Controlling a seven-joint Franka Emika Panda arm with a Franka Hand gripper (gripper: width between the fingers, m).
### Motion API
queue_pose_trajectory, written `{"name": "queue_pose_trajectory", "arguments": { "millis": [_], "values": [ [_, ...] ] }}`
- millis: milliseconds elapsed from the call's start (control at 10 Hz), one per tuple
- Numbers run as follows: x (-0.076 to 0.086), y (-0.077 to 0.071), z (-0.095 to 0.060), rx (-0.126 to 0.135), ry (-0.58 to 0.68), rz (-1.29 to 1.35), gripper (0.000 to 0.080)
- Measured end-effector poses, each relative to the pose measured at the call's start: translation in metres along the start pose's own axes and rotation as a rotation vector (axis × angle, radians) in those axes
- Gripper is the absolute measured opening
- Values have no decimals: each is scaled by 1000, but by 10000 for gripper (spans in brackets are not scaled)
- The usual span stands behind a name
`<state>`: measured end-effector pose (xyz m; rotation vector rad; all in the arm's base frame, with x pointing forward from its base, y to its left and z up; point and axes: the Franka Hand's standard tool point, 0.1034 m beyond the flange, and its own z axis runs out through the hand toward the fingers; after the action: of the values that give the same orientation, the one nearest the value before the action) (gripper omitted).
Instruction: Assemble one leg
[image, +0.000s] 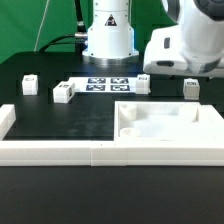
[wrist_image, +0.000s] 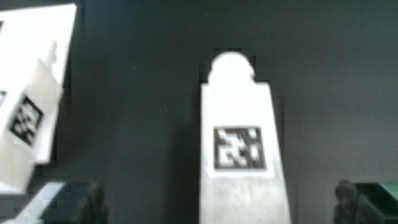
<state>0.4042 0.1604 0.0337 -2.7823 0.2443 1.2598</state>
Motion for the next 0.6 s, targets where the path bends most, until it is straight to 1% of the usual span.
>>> {"name": "queue_pose_trajectory", "arguments": {
  "millis": [100,300,600],
  "values": [
    [-4,-2,3,-3,4,-6,648],
    [-1,-2,14,-6,-1,-1,648],
    [0,3,36,-13,-26,9,648]
  ]
}}
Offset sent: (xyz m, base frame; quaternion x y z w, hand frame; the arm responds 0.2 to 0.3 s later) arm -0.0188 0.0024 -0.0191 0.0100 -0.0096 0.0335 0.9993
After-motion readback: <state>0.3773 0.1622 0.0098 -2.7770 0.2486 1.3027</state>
